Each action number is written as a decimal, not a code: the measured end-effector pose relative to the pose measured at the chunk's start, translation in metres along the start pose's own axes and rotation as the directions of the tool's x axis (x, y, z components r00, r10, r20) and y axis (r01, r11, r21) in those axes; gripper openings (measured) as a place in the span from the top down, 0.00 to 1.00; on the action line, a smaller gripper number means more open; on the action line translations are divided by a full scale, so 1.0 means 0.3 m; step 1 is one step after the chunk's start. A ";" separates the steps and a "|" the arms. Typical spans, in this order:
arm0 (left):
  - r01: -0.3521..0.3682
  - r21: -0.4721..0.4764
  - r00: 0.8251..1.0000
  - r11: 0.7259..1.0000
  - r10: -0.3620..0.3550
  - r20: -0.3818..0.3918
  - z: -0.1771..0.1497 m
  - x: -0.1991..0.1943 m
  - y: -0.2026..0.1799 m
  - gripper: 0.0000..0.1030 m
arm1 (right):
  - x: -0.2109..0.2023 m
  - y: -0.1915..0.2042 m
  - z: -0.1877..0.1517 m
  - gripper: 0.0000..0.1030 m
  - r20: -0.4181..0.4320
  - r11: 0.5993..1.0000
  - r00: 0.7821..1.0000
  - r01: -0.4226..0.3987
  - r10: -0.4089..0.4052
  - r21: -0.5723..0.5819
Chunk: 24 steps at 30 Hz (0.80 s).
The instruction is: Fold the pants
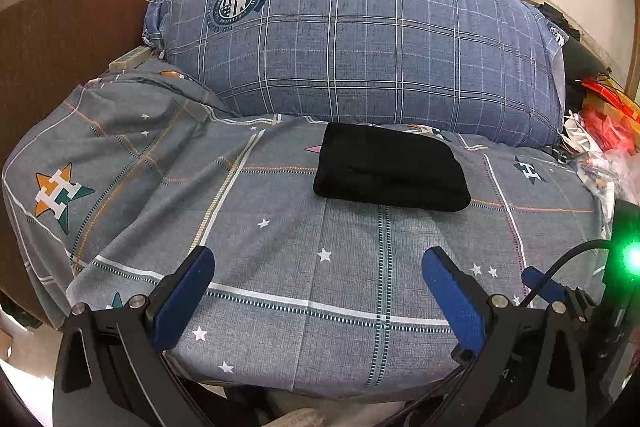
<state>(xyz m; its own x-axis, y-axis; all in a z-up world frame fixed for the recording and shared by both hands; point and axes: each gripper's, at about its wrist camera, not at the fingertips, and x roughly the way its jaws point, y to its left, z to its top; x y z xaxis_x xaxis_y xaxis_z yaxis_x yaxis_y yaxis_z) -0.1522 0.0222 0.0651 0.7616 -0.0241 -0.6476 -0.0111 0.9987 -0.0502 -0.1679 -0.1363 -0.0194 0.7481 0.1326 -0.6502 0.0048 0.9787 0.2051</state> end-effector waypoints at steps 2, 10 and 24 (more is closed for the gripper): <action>-0.002 0.003 1.000 1.000 0.002 0.001 -0.001 0.000 -0.002 0.00 | 0.001 0.000 0.001 0.00 0.000 1.000 1.000 -0.001 0.001 -0.001; 0.009 0.001 1.000 1.000 -0.009 -0.024 -0.007 0.027 -0.002 0.00 | 0.016 0.008 -0.005 0.00 -0.018 1.000 1.000 -0.006 0.005 -0.004; 0.026 -0.118 0.975 0.993 -0.051 -0.218 -0.091 0.232 0.087 0.00 | 0.089 -0.024 -0.036 0.00 -0.087 1.000 0.996 0.003 -0.001 0.028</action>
<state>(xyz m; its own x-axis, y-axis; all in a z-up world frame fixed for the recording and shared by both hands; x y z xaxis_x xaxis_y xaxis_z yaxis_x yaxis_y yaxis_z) -0.1172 0.0455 -0.0021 0.6014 -0.0845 -0.7944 -0.0681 0.9853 -0.1564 -0.1552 -0.1380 -0.0462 0.6877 0.1452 -0.7113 0.0259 0.9743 0.2239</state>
